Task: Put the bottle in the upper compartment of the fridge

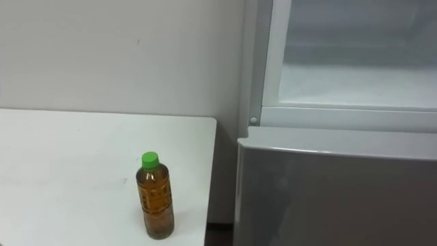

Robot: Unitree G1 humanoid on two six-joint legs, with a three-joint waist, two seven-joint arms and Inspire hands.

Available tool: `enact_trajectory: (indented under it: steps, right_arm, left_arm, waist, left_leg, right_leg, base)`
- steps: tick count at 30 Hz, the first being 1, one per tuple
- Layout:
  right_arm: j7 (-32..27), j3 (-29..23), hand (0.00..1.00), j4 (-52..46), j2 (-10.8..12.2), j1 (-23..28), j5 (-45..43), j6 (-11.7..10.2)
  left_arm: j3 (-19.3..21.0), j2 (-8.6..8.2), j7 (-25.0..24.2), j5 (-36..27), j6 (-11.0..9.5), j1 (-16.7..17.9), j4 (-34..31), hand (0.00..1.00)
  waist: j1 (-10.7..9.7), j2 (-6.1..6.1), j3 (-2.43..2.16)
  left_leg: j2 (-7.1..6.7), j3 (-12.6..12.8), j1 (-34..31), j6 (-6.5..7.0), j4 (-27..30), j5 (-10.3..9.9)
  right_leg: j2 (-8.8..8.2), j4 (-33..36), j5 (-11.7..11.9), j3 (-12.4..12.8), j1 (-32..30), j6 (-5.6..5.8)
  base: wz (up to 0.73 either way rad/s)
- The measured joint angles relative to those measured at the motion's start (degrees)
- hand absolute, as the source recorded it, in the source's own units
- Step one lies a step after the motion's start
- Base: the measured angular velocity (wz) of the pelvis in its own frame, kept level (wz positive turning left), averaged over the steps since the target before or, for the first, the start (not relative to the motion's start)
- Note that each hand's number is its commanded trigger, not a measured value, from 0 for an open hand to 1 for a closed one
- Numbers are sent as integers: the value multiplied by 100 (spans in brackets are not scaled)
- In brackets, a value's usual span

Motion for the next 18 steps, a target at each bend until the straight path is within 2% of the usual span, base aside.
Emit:
enact_trajectory:
  steps: [7, 12, 15, 18]
  right_arm:
    - [47, 201, 0, -862, -7, 0, -9, 52]
    - [54, 214, 0, -1452, -11, -3, -6, 52]
    - [46, 210, 0, -1721, -40, -3, -9, 68]
    - [46, 208, 0, -2068, -50, -19, 85, 77]
  left_arm:
    - [-13, -4, 0, 45, 40, -8, -2, 0]
    - [-18, -5, 1, 211, 39, -50, -6, 0]
    - [9, -4, 1, 219, 40, -49, -6, 0]
    - [38, -2, 1, 214, 74, -51, 2, 0]
  waist:
    - [40, 34, -18]
    - [245, 54, -27]
    - [294, 33, -45]
    - [301, 38, -44]
  left_leg:
    - [11, 4, -2, 0, 8, 0]
    - [11, 12, 5, 0, 16, 0]
    - [10, 6, -1, 0, 17, 0]
    - [11, 5, 5, 0, 8, 0]
  right_leg:
    - [2, 66, 0, 5, -13, 0]
    - [1, 67, 0, -5, -9, -1]
    - [-1, 67, 0, -15, -11, -1]
    - [-1, 65, 0, -29, -7, 0]
  base:
    - [0]
    - [0]
    - [0]
    - [0]
